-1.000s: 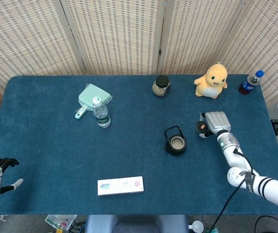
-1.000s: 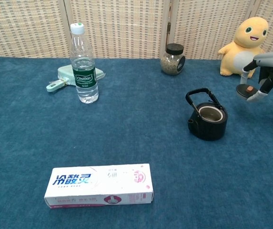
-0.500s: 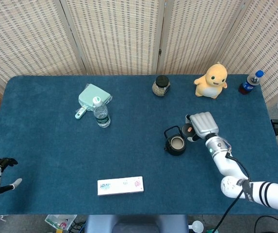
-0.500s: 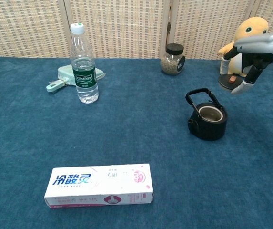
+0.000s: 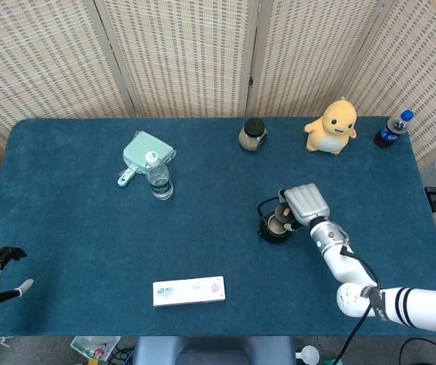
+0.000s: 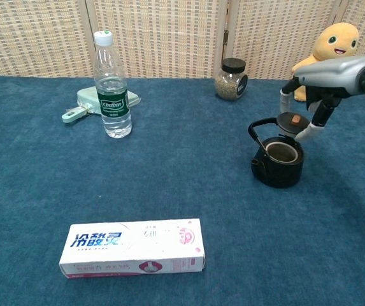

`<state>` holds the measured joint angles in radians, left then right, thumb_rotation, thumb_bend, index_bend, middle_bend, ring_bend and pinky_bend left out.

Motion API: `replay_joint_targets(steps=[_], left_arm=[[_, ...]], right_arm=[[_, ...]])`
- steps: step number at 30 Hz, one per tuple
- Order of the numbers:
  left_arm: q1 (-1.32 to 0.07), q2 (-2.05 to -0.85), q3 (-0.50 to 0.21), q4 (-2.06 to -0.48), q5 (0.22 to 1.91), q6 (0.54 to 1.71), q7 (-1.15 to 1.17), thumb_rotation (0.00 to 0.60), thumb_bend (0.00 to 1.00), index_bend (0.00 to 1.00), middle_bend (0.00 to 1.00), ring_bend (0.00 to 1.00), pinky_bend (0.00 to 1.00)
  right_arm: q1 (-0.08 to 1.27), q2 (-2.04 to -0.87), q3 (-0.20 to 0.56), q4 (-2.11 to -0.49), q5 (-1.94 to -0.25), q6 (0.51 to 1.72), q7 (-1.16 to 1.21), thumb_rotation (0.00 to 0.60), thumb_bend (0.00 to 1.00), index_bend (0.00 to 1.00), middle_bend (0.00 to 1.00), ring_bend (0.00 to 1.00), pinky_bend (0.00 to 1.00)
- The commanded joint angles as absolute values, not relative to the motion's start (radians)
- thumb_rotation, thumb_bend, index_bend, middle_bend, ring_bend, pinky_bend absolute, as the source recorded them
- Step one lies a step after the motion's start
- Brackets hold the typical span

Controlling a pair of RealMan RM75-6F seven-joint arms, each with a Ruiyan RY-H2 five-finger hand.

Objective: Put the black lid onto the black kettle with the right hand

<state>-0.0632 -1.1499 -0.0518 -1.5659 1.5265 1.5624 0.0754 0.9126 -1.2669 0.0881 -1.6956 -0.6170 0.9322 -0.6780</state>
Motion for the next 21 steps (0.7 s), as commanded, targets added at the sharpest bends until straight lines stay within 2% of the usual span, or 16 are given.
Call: replay_joint_targets(steps=[1,21], left_arm=[[-0.063,-1.150,-0.052,-1.567,1.527,1.563,0.078,0.600,0.06,0.43,0.48,0.40,0.70],[-0.061,-1.147,-0.057,-1.568,1.513,1.560,0.075,0.600,0.06,0.43,0.48,0.40,0.70]], right_arm=[[0.916,-1.276,0.083,-1.691,-0.618,0.930,-0.678,0.600,0.25,0.46,1.00,1.00,1.00],[0.930,-1.345,0.059,-1.623,-0.621,0.908,-0.660,0.600,0.25,0.46,1.00,1.00,1.00]])
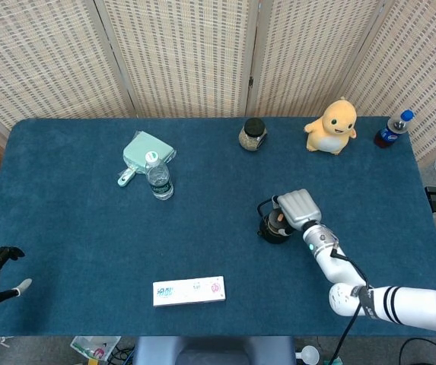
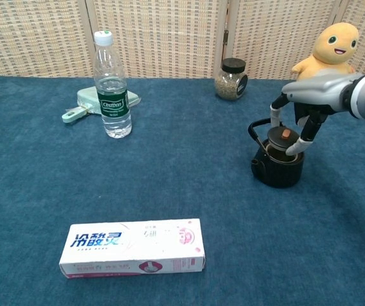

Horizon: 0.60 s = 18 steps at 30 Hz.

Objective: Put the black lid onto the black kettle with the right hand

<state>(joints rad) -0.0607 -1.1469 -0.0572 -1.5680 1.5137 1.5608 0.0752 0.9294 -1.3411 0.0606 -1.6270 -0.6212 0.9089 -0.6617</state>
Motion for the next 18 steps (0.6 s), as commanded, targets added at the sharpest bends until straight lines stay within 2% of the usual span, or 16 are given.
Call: replay_joint_targets(steps=[1,7,18], left_arm=[[-0.061,-1.147,-0.057,-1.568,1.514,1.560,0.075,0.600,0.06,0.43,0.48,0.40,0.70],[-0.058,-1.146,-0.057,-1.569,1.516,1.566,0.073,0.600,0.06,0.43,0.48,0.40,0.70],[-0.059,-1.146,-0.056,-1.569,1.517,1.564,0.077,0.600,0.06,0.43,0.48,0.40,0.70]], right_arm=[[0.930,-1.347,0.058,-1.621,-0.621,0.907,-0.659,0.600,0.25,0.46,1.00,1.00,1.00],[0.929,-1.350,0.056,-1.615,-0.628,0.903,-0.649,0.600,0.23,0.46,1.00,1.00,1.00],[0.929,-1.341,0.051,-1.616,-0.638,0.895,-0.634,0.600,0.08,0.46,1.00,1.00,1.00]])
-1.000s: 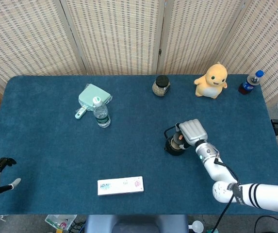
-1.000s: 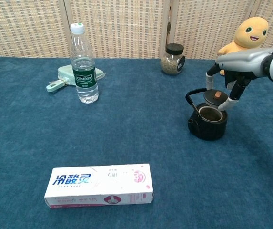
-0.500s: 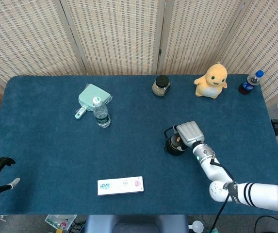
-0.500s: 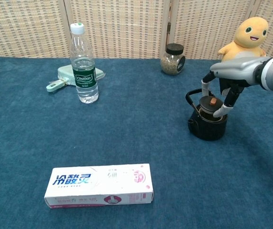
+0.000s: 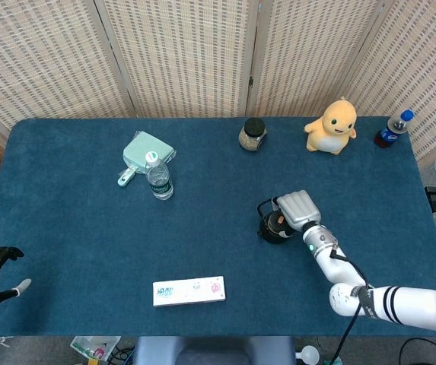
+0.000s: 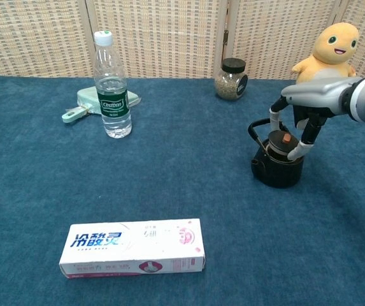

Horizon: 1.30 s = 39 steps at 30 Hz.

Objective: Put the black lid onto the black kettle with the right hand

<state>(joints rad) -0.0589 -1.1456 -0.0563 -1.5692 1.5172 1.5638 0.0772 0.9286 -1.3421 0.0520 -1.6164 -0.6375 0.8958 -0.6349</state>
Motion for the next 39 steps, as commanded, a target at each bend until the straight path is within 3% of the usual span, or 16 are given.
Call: replay_joint_targets(steps=[1,15,23,26,31,39], left_arm=[[-0.059,-1.146,-0.057,-1.569,1.517,1.564,0.077,0.600,0.06,0.43,0.48,0.40,0.70],[-0.058,-1.146,-0.056,-1.569,1.519,1.565,0.080,0.600,0.06,0.43,0.48,0.40,0.70],[-0.058,-1.146,-0.056,-1.570,1.517,1.562,0.081,0.600,0.06,0.43,0.48,0.40,0.70],[-0.059,-1.147,-0.056,-1.570,1.516,1.561,0.084,0.600,0.06,0.43,0.48,0.40,0.70],[-0.063,-1.151,-0.054,-1.570,1.514,1.552,0.095,0.600,0.06,0.43,0.48,0.40,0.70],[-0.069,-1.158,-0.052,-1.571,1.512,1.537,0.112,0.600,0.06,0.43,0.48,0.40,0.70]], right_arm=[[0.929,-1.341,0.051,-1.617,-0.639,0.895,-0.632,0.600,0.07,0.46,1.00,1.00,1.00],[0.920,-1.321,0.055,-1.638,-0.666,0.904,-0.606,0.600,0.03,0.43,1.00,1.00,1.00],[0.871,-1.236,0.053,-1.745,-0.754,0.997,-0.584,0.600,0.04,0.44,1.00,0.99,1.00],[0.837,-1.183,0.039,-1.798,-0.799,1.055,-0.588,0.600,0.05,0.48,0.99,0.92,1.00],[0.770,-1.099,0.010,-1.872,-0.855,1.158,-0.613,0.600,0.05,0.49,0.87,0.80,0.99],[0.621,-1.026,-0.040,-1.931,-1.003,1.332,-0.567,0.600,0.05,0.51,0.68,0.65,0.87]])
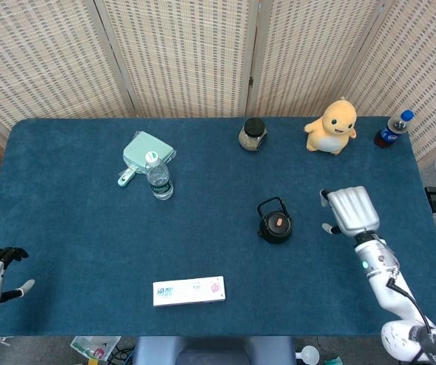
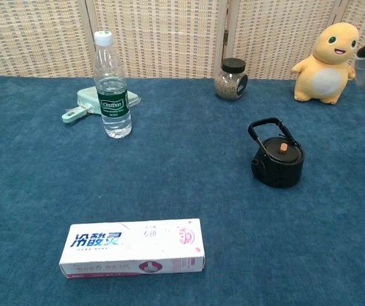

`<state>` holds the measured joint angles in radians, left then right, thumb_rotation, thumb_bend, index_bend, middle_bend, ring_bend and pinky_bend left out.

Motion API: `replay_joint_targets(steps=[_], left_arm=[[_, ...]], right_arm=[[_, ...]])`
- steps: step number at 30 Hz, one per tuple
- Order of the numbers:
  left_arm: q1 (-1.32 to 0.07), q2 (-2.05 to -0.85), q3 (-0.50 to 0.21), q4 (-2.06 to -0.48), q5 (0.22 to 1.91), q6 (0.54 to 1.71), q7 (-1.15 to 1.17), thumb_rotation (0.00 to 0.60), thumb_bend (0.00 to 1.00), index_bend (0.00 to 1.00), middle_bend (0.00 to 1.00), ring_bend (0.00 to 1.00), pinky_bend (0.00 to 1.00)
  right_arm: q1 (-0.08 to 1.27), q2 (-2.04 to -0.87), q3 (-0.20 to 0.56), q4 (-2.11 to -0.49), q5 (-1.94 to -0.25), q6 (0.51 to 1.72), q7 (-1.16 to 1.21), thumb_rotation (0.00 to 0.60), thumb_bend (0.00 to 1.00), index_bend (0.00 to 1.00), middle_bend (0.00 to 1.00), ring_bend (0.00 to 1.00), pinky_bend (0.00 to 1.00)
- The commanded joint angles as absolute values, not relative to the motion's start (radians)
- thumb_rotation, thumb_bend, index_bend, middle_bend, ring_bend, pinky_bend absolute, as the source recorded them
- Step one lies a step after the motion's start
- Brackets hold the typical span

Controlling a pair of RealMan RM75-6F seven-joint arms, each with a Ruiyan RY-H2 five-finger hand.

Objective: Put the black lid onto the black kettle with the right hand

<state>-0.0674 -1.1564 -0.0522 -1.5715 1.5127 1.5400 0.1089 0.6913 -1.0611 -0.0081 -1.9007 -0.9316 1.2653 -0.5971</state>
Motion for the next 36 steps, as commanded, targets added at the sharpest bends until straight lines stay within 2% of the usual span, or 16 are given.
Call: replay_joint_targets(steps=[1,6,11,19,24,36], left_arm=[[-0.070,-1.159,-0.051,-1.571,1.511,1.535,0.116,0.600,0.06,0.43,0.48,0.40,0.70],[-0.071,-1.164,-0.049,-1.572,1.514,1.533,0.126,0.600,0.06,0.43,0.48,0.40,0.70],[-0.072,-1.166,-0.046,-1.573,1.517,1.533,0.133,0.600,0.06,0.43,0.48,0.40,0.70],[-0.073,-1.164,-0.050,-1.576,1.506,1.528,0.131,0.600,0.06,0.43,0.48,0.40,0.70],[-0.077,-1.167,-0.050,-1.572,1.501,1.518,0.132,0.600,0.06,0.43,0.48,0.40,0.70],[-0.091,-1.175,-0.045,-1.570,1.509,1.498,0.143,0.600,0.06,0.43,0.48,0.40,0.70]], right_arm=[[0.594,-1.018,-0.053,-1.938,-1.035,1.358,-0.558,0.600,0.05,0.51,0.67,0.64,0.85],[0.474,-1.010,-0.110,-1.945,-1.172,1.480,-0.533,0.600,0.05,0.55,0.64,0.62,0.76],[0.355,-1.022,-0.152,-1.902,-1.310,1.579,-0.437,0.600,0.05,0.57,0.63,0.61,0.72],[0.201,-1.083,-0.142,-1.762,-1.375,1.694,-0.292,0.600,0.05,0.60,0.63,0.61,0.71],[0.150,-1.104,-0.114,-1.695,-1.370,1.711,-0.225,0.600,0.05,0.60,0.63,0.61,0.71],[0.115,-1.073,-0.071,-1.666,-1.401,1.646,-0.125,0.600,0.05,0.60,0.63,0.61,0.71]])
